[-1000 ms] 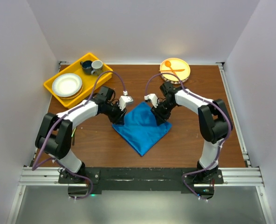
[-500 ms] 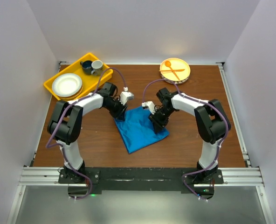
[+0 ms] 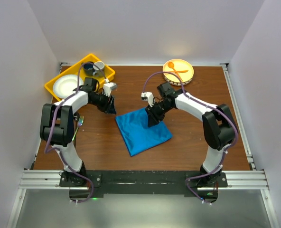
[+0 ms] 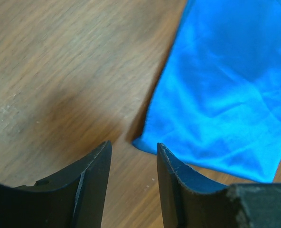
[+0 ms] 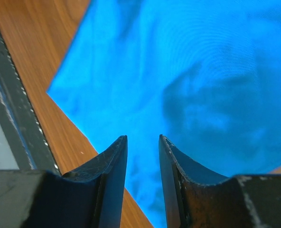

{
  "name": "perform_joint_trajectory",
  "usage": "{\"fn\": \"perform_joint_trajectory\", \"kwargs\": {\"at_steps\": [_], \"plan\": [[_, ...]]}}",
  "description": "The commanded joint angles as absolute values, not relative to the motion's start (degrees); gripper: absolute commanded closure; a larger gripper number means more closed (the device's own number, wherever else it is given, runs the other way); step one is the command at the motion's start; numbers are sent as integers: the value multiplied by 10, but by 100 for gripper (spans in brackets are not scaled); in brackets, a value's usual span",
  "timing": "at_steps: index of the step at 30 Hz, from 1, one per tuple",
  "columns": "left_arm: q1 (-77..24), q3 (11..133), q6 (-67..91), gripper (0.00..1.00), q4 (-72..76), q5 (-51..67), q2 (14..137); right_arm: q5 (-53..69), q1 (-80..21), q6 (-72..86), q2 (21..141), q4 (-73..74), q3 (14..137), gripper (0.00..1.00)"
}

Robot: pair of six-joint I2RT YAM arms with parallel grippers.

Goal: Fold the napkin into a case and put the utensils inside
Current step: Rotate the lower triangle-folded napkin at the center of the board, then pick up the lower triangle-folded napkin from the center of the board.

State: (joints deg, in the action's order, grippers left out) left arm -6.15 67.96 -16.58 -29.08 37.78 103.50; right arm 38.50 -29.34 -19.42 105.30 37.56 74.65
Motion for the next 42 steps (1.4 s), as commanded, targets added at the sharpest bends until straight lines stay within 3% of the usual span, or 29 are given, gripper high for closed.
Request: {"fn": "perform_joint_trajectory", "kwargs": {"at_steps": [1,7,10,22,42], "plan": [[-55,705,-143,52,-301,409,1073,417,-321,-133,1039,322,745,64],[-55,700,-125,53,-297,439,1101,417,-346,-95,1055,274,709,64],[-55,699,-114,58,-293,452,1114,412,-352,-77,1072,251,702,65],[-55,707,-135,100,-278,486,1079,402,-352,-43,1133,224,712,67],[-165,531,-331,100,-226,365,883,386,-351,32,1147,193,719,67]]}}
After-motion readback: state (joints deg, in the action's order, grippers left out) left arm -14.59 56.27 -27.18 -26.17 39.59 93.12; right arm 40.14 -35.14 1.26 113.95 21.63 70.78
